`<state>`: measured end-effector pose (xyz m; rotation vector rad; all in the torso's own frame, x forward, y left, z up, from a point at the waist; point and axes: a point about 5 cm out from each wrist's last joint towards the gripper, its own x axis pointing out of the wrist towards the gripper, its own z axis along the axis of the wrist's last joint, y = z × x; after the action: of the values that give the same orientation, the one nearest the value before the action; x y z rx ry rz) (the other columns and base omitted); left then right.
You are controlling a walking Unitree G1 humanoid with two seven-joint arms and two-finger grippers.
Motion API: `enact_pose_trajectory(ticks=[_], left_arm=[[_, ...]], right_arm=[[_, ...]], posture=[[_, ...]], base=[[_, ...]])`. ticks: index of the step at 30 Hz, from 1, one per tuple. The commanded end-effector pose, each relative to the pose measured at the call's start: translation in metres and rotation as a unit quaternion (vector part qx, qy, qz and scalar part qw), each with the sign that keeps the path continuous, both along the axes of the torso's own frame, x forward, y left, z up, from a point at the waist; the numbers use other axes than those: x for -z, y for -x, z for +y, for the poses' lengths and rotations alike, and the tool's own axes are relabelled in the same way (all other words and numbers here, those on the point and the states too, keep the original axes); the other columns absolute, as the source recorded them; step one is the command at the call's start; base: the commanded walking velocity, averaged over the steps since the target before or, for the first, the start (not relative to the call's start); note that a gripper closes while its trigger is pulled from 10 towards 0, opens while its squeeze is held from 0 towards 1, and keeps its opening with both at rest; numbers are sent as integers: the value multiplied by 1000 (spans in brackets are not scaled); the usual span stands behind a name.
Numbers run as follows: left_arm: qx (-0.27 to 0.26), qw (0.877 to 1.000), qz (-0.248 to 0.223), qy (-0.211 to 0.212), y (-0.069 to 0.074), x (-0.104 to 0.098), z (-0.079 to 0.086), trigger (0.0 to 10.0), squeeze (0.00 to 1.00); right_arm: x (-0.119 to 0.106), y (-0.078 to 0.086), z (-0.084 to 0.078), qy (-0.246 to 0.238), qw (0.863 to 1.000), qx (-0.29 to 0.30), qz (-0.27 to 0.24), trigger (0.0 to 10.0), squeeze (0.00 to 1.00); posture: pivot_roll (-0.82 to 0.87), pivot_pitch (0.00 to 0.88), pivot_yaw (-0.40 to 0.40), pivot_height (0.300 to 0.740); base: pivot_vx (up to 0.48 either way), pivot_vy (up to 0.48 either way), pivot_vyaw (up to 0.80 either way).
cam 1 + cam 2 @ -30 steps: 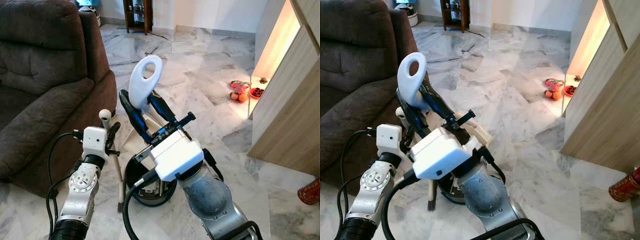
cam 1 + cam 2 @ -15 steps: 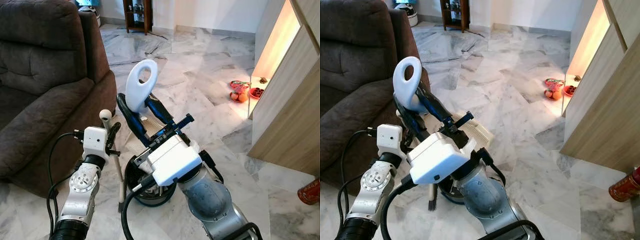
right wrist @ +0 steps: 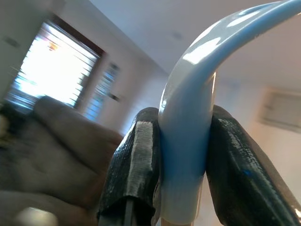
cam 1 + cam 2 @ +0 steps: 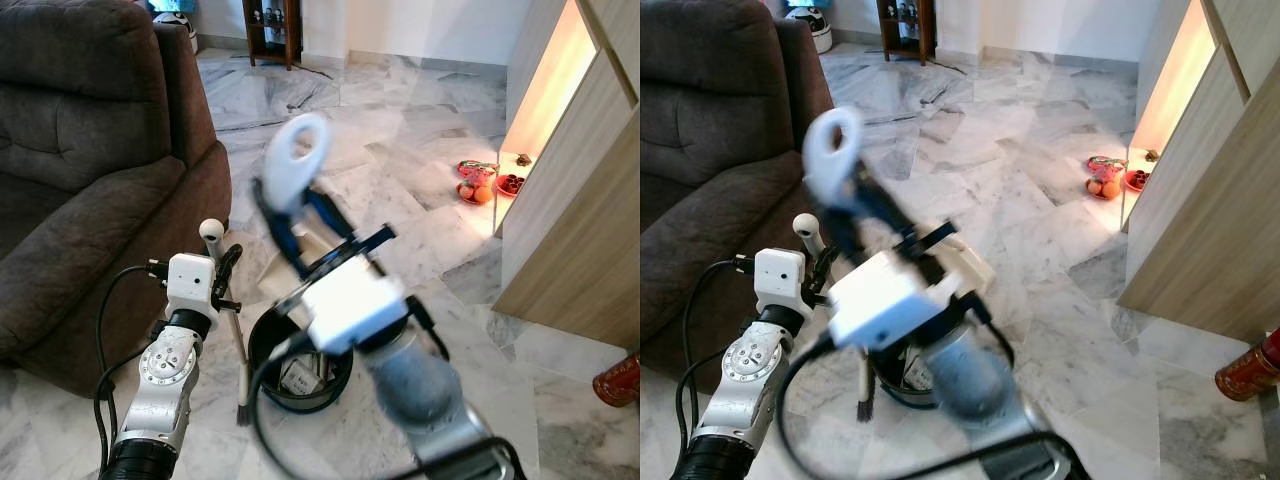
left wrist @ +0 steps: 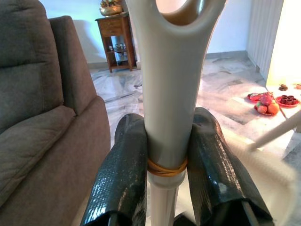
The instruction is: Sweep floor
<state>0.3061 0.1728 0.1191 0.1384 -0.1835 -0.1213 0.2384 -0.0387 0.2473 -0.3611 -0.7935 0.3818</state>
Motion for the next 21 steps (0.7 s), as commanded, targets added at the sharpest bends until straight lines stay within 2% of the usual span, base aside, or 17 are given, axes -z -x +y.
enact_pose_trajectory(ticks=[1,5,6,7,8,10,11,16,18,21], left_arm=[[5,1000,-26,-5,-2,-10,-1,10000,0],[5,1000,-27,-5,-2,-10,-1,10000,0],[6,1000,-27,-4,-2,-10,-2,10000,0],[6,1000,-27,-4,-1,-10,-2,10000,0],[6,1000,-27,-4,-1,-10,-2,10000,0],[7,1000,-27,-3,-1,-10,-2,10000,0],[7,1000,-27,-3,-1,-10,-2,10000,0],[10,1000,-27,-2,0,-9,-3,10000,0],[11,1000,-27,-1,0,-9,-3,10000,0],[12,1000,-27,0,1,-9,-4,10000,0]], right_arm=[[-7,-14,-23,-7,998,62,-16,10000,0],[-2,-26,-41,-4,995,104,-10,10000,0],[2,-32,-53,-9,992,130,-2,10000,0],[3,-34,-58,-12,990,141,2,10000,0],[3,-34,-58,-12,990,141,2,10000,0],[13,-42,-79,-21,983,182,22,10000,0],[13,-42,-79,-21,983,182,22,10000,0],[45,-53,-111,-30,966,242,82,10000,0],[53,-55,-118,-34,962,253,98,10000,0],[76,-59,-135,-78,945,281,147,10000,0]], posture=[[-14,103,21,740],[-14,103,21,740],[-14,102,18,740],[-14,102,18,740],[-14,102,18,740],[-15,101,17,740],[-15,101,17,740],[-16,98,13,740],[-16,98,13,740],[-20,92,13,740]], base=[[0,0,0],[0,0,0],[0,0,0],[0,0,0],[0,0,0],[0,0,0],[0,0,0],[0,0,0],[0,0,0],[0,0,0]])
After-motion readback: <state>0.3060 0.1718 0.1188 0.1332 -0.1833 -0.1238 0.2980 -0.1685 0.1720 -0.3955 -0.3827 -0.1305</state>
